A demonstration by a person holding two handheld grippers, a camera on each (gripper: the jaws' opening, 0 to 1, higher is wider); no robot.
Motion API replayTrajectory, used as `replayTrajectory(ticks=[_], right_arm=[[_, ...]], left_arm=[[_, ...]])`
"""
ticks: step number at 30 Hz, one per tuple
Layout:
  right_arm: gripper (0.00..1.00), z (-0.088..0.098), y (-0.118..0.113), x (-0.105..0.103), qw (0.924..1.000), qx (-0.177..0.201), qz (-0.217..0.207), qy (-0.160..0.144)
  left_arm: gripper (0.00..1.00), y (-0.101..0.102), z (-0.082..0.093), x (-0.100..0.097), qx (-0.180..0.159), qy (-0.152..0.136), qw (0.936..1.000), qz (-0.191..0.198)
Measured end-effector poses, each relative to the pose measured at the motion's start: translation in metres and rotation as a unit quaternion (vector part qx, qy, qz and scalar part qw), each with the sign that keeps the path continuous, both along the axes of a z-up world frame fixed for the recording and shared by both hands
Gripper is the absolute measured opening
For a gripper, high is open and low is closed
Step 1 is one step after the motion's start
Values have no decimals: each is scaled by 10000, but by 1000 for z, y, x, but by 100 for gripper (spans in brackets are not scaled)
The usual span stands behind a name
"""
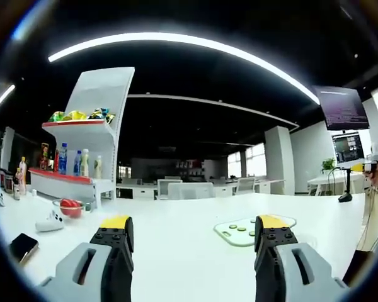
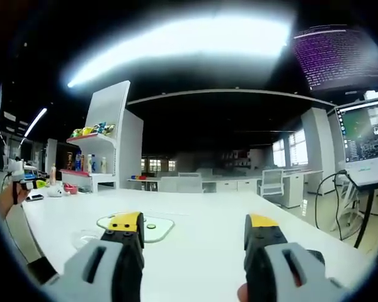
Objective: Open the petri dish lid, add cucumber slices into the petri dish, and close the lid
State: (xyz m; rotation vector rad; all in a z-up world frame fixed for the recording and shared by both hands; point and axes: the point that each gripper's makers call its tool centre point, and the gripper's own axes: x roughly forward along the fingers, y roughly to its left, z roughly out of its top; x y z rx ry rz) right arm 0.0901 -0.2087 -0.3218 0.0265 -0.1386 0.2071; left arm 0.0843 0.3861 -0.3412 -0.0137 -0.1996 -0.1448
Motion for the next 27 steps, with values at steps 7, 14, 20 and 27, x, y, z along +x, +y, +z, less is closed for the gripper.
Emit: replayTrajectory(ticks=[7, 14, 20, 27], right_arm=[[64, -3, 7, 5, 9998, 41, 171, 22], [64, -4, 11, 5, 9996, 125, 260, 29], [64, -8, 4, 4, 9996, 132, 230, 50], [64, -10, 0, 6, 9996, 161, 204, 61]], left_arm=[[80, -6, 0, 4, -31, 42, 9997, -221], [80, -13, 3, 10, 93, 49, 9996, -273], [80, -14, 4, 7, 140, 24, 9995, -284], [80, -12, 2, 4, 153, 49, 9996, -249]])
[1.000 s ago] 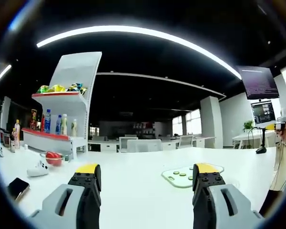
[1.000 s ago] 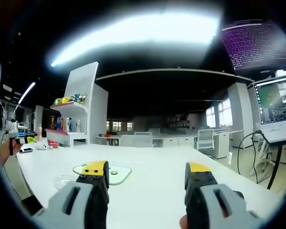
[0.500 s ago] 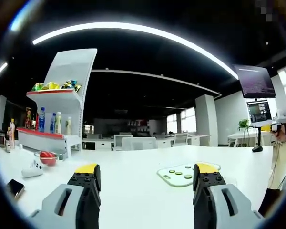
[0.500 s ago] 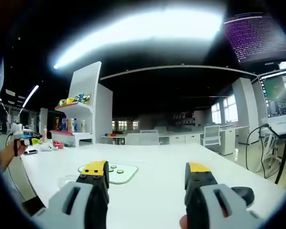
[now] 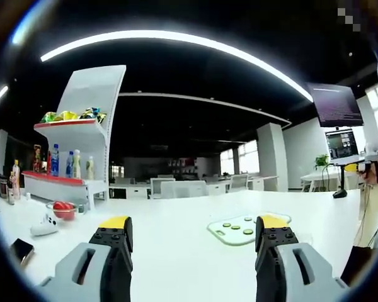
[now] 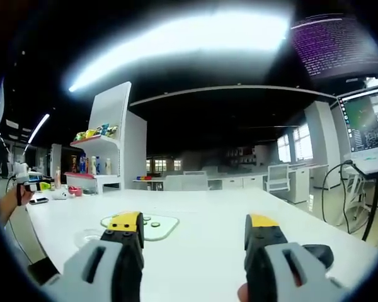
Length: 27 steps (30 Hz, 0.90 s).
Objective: Open the petri dish lid, add cucumber slices into the petri dish, and close the lid
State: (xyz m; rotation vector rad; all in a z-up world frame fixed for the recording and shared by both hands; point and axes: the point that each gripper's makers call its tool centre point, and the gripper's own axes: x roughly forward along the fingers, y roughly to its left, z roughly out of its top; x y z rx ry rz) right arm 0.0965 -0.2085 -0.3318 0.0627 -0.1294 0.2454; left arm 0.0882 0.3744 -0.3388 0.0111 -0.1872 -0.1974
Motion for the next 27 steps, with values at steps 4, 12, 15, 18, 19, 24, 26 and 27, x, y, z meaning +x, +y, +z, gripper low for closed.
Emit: replayTrajectory(ticks=[4, 12, 15, 18, 19, 24, 26, 27], right_arm=[[64, -1, 1, 1, 10000, -13, 30, 11], [65, -1, 0, 4, 10000, -46, 75, 21], [66, 0, 1, 4, 9999, -50, 125, 16], [67, 0, 3, 4, 9997, -119, 188, 21], [67, 0, 4, 3, 9997, -114, 213, 14], [67, 0, 6, 3, 9994, -80, 329, 15], [67, -1, 7, 3, 9993, -137, 357, 25], [67, -1, 9, 3, 9991, -175, 386, 29]], left_arm=[[80, 0, 4, -1, 42, -39, 10000, -15], [80, -5, 10, -2, 99, -125, 9997, -164], [80, -10, 13, -2, -9, -178, 9993, -328], [80, -13, 19, -6, -177, -263, 9984, -471], [80, -14, 20, -7, -165, -262, 9983, -495], [80, -17, 19, -8, -154, -223, 9971, -705], [80, -22, 16, -8, -117, -188, 9961, -855], [80, -25, 14, -8, -65, -159, 9953, -951]])
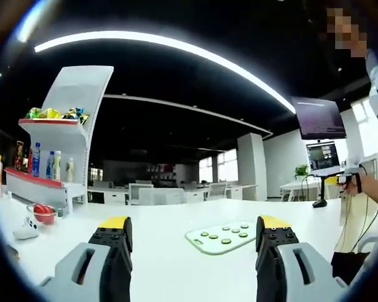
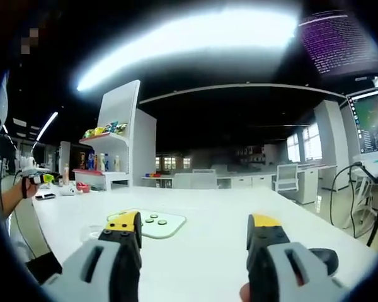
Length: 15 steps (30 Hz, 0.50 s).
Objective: Open the petri dish lid, add cucumber slices into the petri dish, and close the lid
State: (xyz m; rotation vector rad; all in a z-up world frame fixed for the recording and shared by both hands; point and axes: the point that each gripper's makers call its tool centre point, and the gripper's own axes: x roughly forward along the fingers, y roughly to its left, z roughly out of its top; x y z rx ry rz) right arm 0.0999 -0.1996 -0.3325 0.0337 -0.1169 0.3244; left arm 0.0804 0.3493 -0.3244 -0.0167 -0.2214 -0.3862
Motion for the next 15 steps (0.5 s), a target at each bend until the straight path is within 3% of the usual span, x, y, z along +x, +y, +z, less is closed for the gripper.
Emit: replayTrajectory(ticks=[2, 8, 15], right_arm=[[68, -2, 5, 1, 9999, -86, 120, 41], [69, -13, 9, 7, 9990, -222, 354, 184], [72, -13, 20, 9, 9978, -263, 587, 181]], left_arm=[[80, -6, -5, 0, 205, -4, 9997, -150], [80, -16, -11, -1, 325, 6, 9986, -424], [80, -39, -21, -10, 409, 168, 9912, -1248]])
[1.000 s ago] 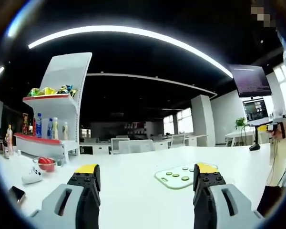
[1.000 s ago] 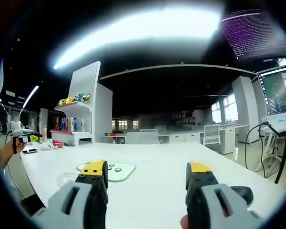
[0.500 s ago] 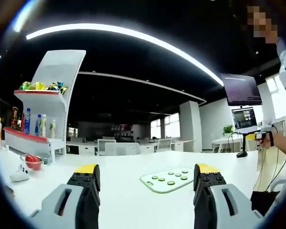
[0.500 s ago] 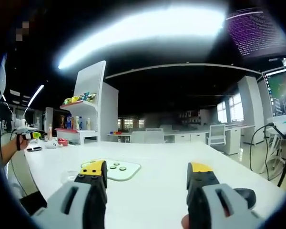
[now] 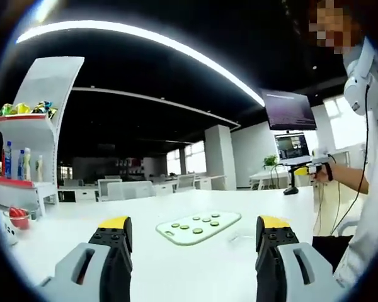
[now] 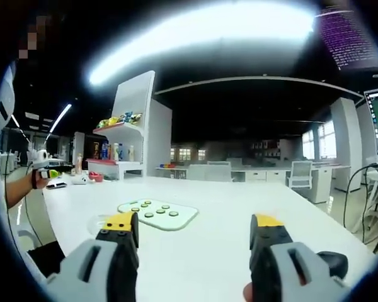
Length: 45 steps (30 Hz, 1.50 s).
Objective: Open the petri dish lid, add cucumber slices into the petri dish, and close the lid
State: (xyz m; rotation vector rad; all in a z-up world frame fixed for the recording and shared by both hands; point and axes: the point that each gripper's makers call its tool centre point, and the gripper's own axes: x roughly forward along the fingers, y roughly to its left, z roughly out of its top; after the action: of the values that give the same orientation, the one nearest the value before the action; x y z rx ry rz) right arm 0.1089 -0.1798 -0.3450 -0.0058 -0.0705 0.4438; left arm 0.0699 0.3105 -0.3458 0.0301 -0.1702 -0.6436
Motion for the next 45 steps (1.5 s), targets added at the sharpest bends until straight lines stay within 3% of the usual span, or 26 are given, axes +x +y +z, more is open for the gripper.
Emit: replayTrajectory(ticks=[10, 17, 22, 33, 38, 45], right_arm=[[74, 2, 19, -2, 9989, -51, 457, 12], [77, -10, 39, -2, 9949, -281, 951, 177], [78, -13, 53, -2, 9900, -489, 1316, 109], [81, -15, 72, -1, 9794, -374, 1985, -15], [83, -19, 84, -2, 9715, -407, 2336, -38], [84, -19, 113, -7, 9600, -572, 2743, 3]], left_arm=[[82, -13, -4, -1, 228, 126, 9985, -477], [83, -27, -14, 2, 561, 233, 9953, -756], [83, -32, -22, 6, 664, 339, 9930, -917], [83, -54, -36, 10, 860, 545, 9867, -1265], [83, -66, -48, 10, 997, 672, 9825, -1423], [84, -81, -51, 12, 1050, 738, 9773, -1686]])
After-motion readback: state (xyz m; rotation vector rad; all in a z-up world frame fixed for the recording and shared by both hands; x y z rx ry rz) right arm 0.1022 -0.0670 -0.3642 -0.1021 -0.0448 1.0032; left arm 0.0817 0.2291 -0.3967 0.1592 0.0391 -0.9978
